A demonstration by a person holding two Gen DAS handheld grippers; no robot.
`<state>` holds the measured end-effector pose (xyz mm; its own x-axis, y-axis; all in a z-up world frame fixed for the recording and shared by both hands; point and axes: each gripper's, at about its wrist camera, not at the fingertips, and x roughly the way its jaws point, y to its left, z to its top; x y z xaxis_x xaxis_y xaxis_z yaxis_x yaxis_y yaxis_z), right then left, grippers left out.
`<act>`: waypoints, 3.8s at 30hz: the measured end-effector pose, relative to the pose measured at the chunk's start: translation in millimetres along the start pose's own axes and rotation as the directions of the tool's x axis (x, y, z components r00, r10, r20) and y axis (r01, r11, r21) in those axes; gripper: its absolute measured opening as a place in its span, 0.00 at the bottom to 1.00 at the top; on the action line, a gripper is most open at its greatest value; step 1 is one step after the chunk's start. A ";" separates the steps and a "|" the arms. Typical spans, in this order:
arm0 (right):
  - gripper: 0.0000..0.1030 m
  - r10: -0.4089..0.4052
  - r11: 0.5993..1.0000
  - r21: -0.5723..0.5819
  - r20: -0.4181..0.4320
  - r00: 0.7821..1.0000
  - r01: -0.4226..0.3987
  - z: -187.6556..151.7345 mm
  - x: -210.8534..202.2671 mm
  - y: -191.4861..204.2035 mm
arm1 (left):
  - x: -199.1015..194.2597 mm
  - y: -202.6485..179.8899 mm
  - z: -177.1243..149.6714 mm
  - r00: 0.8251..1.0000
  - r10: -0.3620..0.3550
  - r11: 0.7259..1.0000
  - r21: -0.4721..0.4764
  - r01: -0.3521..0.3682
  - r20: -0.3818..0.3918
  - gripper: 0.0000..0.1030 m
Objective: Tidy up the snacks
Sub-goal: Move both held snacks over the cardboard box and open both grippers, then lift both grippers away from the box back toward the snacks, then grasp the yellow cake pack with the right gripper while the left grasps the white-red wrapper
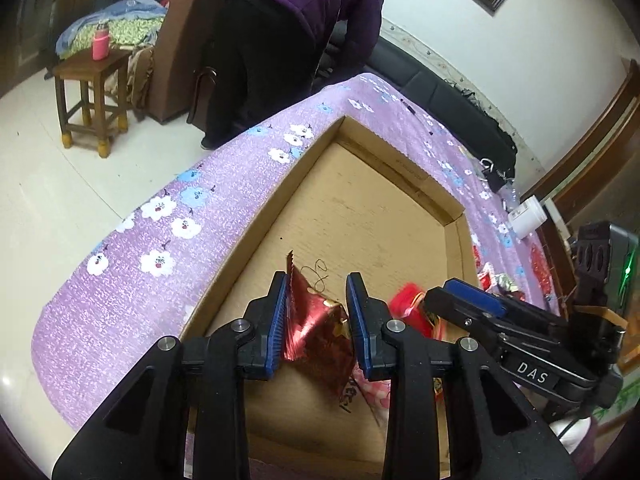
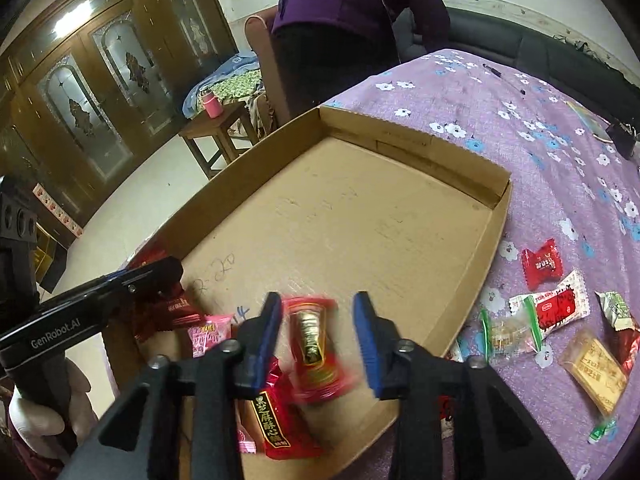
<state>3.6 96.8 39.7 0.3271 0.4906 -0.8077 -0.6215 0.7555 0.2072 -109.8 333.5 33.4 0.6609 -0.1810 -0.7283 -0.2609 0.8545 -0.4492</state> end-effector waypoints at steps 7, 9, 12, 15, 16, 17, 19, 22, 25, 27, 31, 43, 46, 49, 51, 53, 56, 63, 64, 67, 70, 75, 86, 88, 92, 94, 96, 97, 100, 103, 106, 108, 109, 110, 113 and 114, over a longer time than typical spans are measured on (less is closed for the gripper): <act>0.48 -0.020 0.996 0.091 0.080 0.997 0.013 -1.8 -36.6 -29.5 | -2.1 1.1 0.6 1.000 0.003 0.999 -0.039 -0.004 -0.007 0.27; 0.48 -0.035 0.992 0.121 0.107 0.994 0.022 -6.1 -51.3 -45.3 | -7.6 2.1 -0.4 1.000 -0.007 0.998 -0.065 0.007 0.002 0.27; 0.48 -0.075 0.984 0.174 0.151 0.986 0.048 -16.6 -80.7 -73.9 | -23.5 -3.2 -2.3 0.998 -0.041 0.997 -0.063 0.043 0.038 0.27; 0.48 -0.137 0.965 0.248 0.199 0.970 0.086 -30.8 -119.3 -106.6 | -42.6 -20.5 -5.0 0.993 -0.093 0.995 -0.022 0.095 0.076 0.27; 0.49 -0.159 0.958 0.271 0.212 0.964 0.098 -34.5 -131.9 -115.3 | -47.3 -27.3 -5.8 0.990 -0.112 0.994 -0.006 0.112 0.081 0.27; 0.49 -0.181 0.950 0.293 0.226 0.957 0.110 -39.2 -146.7 -124.6 | -51.8 -36.0 -6.8 0.987 -0.139 0.990 0.012 0.138 0.081 0.27; 0.49 -0.230 0.934 0.329 0.252 0.940 0.140 -46.6 -179.2 -139.0 | -61.0 -55.1 -8.1 0.978 -0.200 0.979 0.049 0.197 0.064 0.27; 0.48 -0.304 0.917 0.347 0.283 0.910 0.198 -45.1 -237.8 -152.4 | -86.5 -87.6 -3.8 0.957 -0.283 0.953 0.134 0.272 0.064 0.27; 0.48 -0.371 0.898 0.377 0.369 0.852 0.228 -33.7 -316.7 -155.7 | -126.5 -117.9 10.4 0.915 -0.394 0.906 0.204 0.371 0.088 0.27; 0.48 -0.390 0.891 0.401 0.429 0.815 0.215 -22.1 -369.6 -155.5 | -151.8 -136.7 29.3 0.886 -0.456 0.873 0.235 0.427 0.083 0.27; 0.51 -0.483 0.864 0.400 0.488 0.727 0.306 28.5 -464.1 -142.3 | -211.7 -182.7 98.7 0.880 -0.451 0.862 0.325 0.388 0.146 0.28; 0.73 -0.364 0.920 0.258 0.286 0.886 0.294 46.0 -340.0 -160.3 | -120.0 -198.4 120.4 0.931 -0.362 0.900 0.271 0.340 0.035 0.73; 0.64 -0.261 0.948 0.230 0.166 0.951 0.220 5.2 -242.2 -183.9 | -50.7 -200.9 90.7 0.931 -0.346 0.904 0.225 0.364 -0.116 0.73; 0.58 -0.157 0.960 0.248 0.089 0.983 0.131 -27.9 -168.2 -203.5 | 13.7 -200.0 58.5 0.921 -0.307 0.918 0.178 0.353 -0.241 0.72; 0.58 -0.135 0.965 0.236 0.063 0.989 0.117 -42.9 -137.6 -207.8 | 35.9 -204.2 43.3 0.916 -0.286 0.925 0.168 0.341 -0.282 0.72; 0.58 -0.125 0.974 0.195 0.049 0.991 0.113 -46.6 -116.8 -203.1 | 53.8 -208.3 30.2 0.913 -0.263 0.929 0.173 0.327 -0.310 0.72; 0.58 -0.143 0.982 0.128 0.029 0.989 0.138 -41.2 -99.4 -197.0 | 78.6 -215.5 22.9 0.916 -0.215 0.934 0.203 0.294 -0.338 0.72; 0.46 -0.231 0.972 0.040 -0.008 0.973 0.232 -45.5 -63.7 -189.1 | 115.2 -242.1 8.6 0.932 -0.093 0.908 0.355 0.224 -0.349 0.72; 0.35 -0.229 0.972 0.042 -0.010 0.973 0.230 -48.1 -63.3 -187.9 | 117.0 -243.9 5.2 0.934 -0.080 0.900 0.378 0.218 -0.348 0.72; 0.24 -0.222 0.972 0.073 -0.002 0.975 0.222 -53.2 -70.7 -185.7 | 131.3 -256.0 -4.7 0.939 -0.031 0.868 0.457 0.195 -0.342 0.72; 0.21 -0.241 0.965 0.102 -0.002 0.970 0.240 -64.6 -79.2 -185.9 | 145.5 -263.4 -9.4 0.946 0.019 0.848 0.507 0.156 -0.323 0.72; 0.21 -0.191 0.967 0.173 0.002 0.982 0.188 -87.9 -91.1 -198.3 | 165.6 -272.5 -15.7 0.947 0.101 0.816 0.570 0.097 -0.306 0.72; 0.31 -0.088 0.933 0.356 0.091 0.992 0.051 -110.0 -115.3 -250.4 | 167.5 -285.4 -64.0 0.908 0.144 0.737 0.655 0.168 -0.394 0.46; 0.57 -0.071 0.938 0.346 0.119 0.990 0.026 -109.0 -119.0 -247.9 | 163.1 -284.2 -70.8 0.912 0.135 0.736 0.655 0.170 -0.388 0.46; 0.60 -0.089 0.963 0.262 0.128 0.988 0.053 -106.8 -115.4 -226.0 | 158.9 -276.0 -65.8 0.922 0.111 0.786 0.600 0.147 -0.372 0.46; 0.60 -0.126 0.970 0.222 0.112 0.986 0.099 -106.3 -107.9 -215.1 | 155.9 -270.3 -59.8 0.924 0.070 0.822 0.546 0.160 -0.375 0.46; 0.60 -0.149 0.974 0.185 0.098 0.984 0.129 -105.7 -101.9 -206.5 | 152.6 -272.8 -53.8 0.928 0.032 0.845 0.506 0.173 -0.371 0.46; 0.60 -0.157 0.975 0.172 0.094 0.983 0.139 -105.2 -99.2 -203.0 | 152.8 -273.8 -50.5 0.932 0.026 0.855 0.491 0.167 -0.362 0.46; 0.60 -0.178 0.975 0.147 0.079 0.981 0.165 -103.4 -90.3 -195.2 | 161.1 -281.6 -49.1 0.937 0.045 0.857 0.495 0.142 -0.346 0.46; 0.49 -0.227 0.971 0.096 0.066 0.972 0.221 -103.8 -83.5 -184.7 | 172.0 -292.1 -55.2 0.949 0.092 0.831 0.549 0.094 -0.301 0.46; 0.38 -0.260 0.964 0.069 0.065 0.963 0.255 -105.4 -83.4 -178.9 | 174.8 -303.5 -64.1 0.955 0.144 0.781 0.622 0.051 -0.259 0.43; 0.36 -0.258 0.964 0.082 0.064 0.964 0.252 -106.7 -85.8 -181.1 | 172.8 -305.8 -67.8 0.957 0.123 0.766 0.638 0.077 -0.263 0.26; 0.36 -0.253 0.964 0.096 0.067 0.965 0.246 -107.5 -88.1 -183.5 | 170.7 -306.5 -69.0 0.956 0.114 0.763 0.640 0.089 -0.269 0.26; 0.36 -0.243 0.966 0.112 0.071 0.967 0.234 -107.8 -90.6 -186.5 | 168.4 -305.5 -69.3 0.957 0.108 0.764 0.638 0.092 -0.268 0.26; 0.36 -0.227 0.964 0.160 0.093 0.969 0.210 -107.8 -99.2 -195.1 | 159.7 -301.5 -66.4 0.959 0.079 0.780 0.616 0.111 -0.272 0.26; 0.36 -0.222 0.964 0.174 0.102 0.970 0.202 -107.9 -102.1 -197.3 | 156.3 -300.7 -66.9 0.960 0.071 0.785 0.609 0.114 -0.271 0.26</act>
<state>15.9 -149.2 21.7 0.5279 0.3525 -0.7727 -0.4092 0.9028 0.1323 24.9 15.7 20.0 0.4250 -0.2455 -0.8713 0.2996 0.9464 -0.1205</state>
